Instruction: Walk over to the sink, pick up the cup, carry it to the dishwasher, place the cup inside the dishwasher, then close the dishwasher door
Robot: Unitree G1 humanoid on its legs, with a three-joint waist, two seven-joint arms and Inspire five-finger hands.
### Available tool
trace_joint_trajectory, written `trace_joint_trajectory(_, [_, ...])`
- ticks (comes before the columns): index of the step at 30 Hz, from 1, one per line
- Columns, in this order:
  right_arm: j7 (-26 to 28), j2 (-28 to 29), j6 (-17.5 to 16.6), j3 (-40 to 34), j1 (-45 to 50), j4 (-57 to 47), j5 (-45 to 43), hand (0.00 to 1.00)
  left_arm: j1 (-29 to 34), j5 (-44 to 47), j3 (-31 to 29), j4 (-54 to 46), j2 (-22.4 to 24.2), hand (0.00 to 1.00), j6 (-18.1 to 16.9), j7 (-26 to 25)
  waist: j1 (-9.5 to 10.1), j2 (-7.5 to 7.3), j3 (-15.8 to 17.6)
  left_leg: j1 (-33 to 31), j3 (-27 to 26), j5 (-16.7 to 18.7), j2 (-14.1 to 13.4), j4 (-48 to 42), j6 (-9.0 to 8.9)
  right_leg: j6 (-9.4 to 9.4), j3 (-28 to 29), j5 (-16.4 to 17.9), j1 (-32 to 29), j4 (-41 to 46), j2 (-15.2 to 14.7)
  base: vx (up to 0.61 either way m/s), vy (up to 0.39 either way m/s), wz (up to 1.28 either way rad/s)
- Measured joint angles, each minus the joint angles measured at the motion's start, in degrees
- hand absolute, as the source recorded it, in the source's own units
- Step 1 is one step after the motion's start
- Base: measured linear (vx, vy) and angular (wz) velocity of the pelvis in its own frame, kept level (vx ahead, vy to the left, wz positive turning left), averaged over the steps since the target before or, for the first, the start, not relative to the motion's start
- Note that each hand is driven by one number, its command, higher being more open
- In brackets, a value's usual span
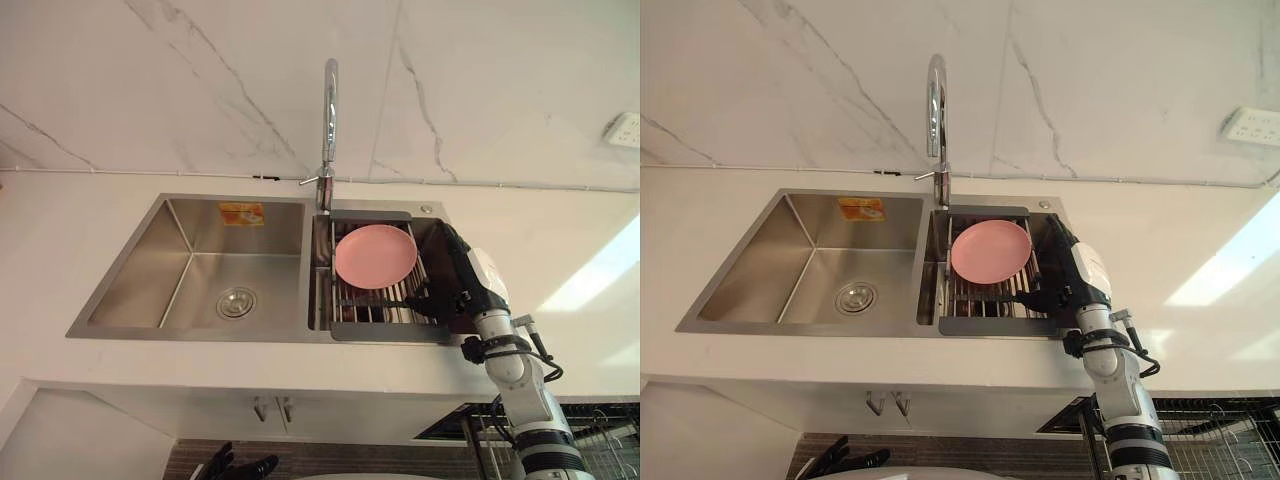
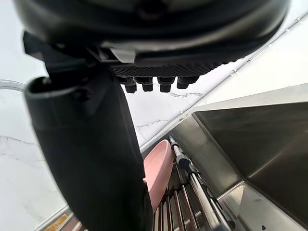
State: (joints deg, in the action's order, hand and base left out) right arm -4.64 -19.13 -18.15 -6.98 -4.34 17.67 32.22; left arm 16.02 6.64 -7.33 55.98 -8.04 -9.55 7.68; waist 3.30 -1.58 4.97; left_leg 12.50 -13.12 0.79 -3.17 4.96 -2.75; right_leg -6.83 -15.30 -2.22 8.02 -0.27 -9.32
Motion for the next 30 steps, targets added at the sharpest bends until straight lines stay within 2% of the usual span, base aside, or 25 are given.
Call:
trace_joint_trajectory(9, [-2.1,-1.1,1.3,1.2,-4.7,6.4,3.0,1.0,0.0,-0.1,0.4,-1.8,0.0,1.0,0.4,0.6,0.83,0.0,1.1,-1.2,1.9,-0.5,0.3,0.3,0.26,-0.12,-1.5,0.1,-0.1,0.0,-0.3,-0.03,-0.014,0.1])
trace_joint_trajectory(18, [-5.3,-2.0,2.6,3.3,-6.9,9.1,8.1,1.0,0.0,0.0,0.4,-1.9,-0.1,1.0,0.4,1.4,0.87,0.16,1.2,-1.5,2.5,-0.7,0.4,0.3,0.35,-0.12,-2.1,0.1,0.0,0.0,-0.4,-0.01,-0.005,0.02])
trace_joint_trajectory(30, [-10.3,-2.2,3.8,4.1,-9.1,11.4,10.2,1.0,0.0,0.1,1.2,-2.2,-0.4,1.0,0.4,2.0,0.9,0.58,1.7,-1.9,3.2,-1.2,0.7,0.3,0.35,-0.1,-2.6,0.1,-0.1,-0.2,-0.4,-0.03,-0.008,0.03])
